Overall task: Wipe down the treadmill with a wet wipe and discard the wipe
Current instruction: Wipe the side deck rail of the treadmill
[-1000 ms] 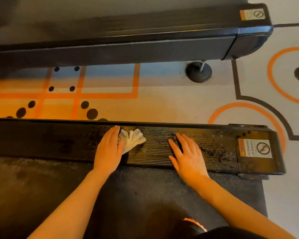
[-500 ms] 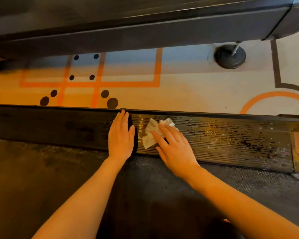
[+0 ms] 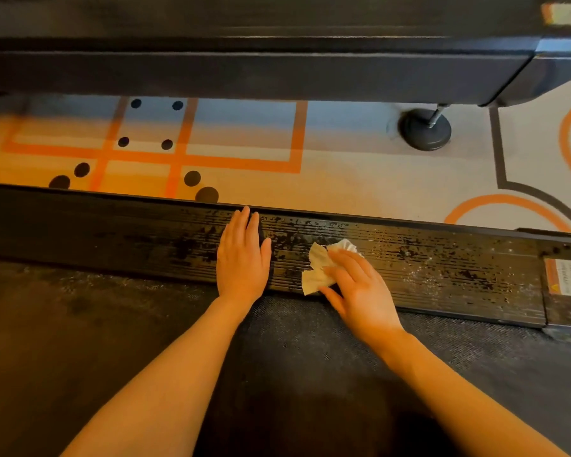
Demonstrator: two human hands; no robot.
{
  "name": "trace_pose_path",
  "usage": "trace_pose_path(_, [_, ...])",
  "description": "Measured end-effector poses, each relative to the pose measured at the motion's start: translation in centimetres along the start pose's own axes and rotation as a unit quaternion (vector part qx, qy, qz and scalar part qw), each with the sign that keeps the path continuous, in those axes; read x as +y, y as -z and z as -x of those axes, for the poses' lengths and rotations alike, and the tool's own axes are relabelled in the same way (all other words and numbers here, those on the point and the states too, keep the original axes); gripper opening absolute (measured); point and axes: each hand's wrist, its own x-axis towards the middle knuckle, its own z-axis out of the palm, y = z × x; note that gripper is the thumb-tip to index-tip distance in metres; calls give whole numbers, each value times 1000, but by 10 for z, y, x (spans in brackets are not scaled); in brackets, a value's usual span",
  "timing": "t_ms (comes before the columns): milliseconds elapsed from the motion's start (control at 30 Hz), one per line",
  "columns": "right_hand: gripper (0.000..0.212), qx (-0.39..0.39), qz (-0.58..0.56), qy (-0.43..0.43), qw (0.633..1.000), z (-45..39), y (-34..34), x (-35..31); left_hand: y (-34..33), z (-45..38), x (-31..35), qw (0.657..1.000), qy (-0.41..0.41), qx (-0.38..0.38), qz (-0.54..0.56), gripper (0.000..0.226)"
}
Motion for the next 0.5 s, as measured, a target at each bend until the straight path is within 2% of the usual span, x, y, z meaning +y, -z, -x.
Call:
trace_pose_path(133, [52,7,-21,-24,999,-6,-6,-9,0,0,0,1000,-3,-4,2,54])
trace_pose_path(233, [39,33,-8,22,999,-7,-12,-7,1,0,1,1000,-11,-6,0,54])
trace_pose_path(400, [32,34,1,73,997,-10,-16,0,1,1,0,1000,-7,8,-2,56])
trace_pose_path(500, [44,33,-6,80,996,-11,-13,-1,1,2,0,1000,-7,11,-5,58])
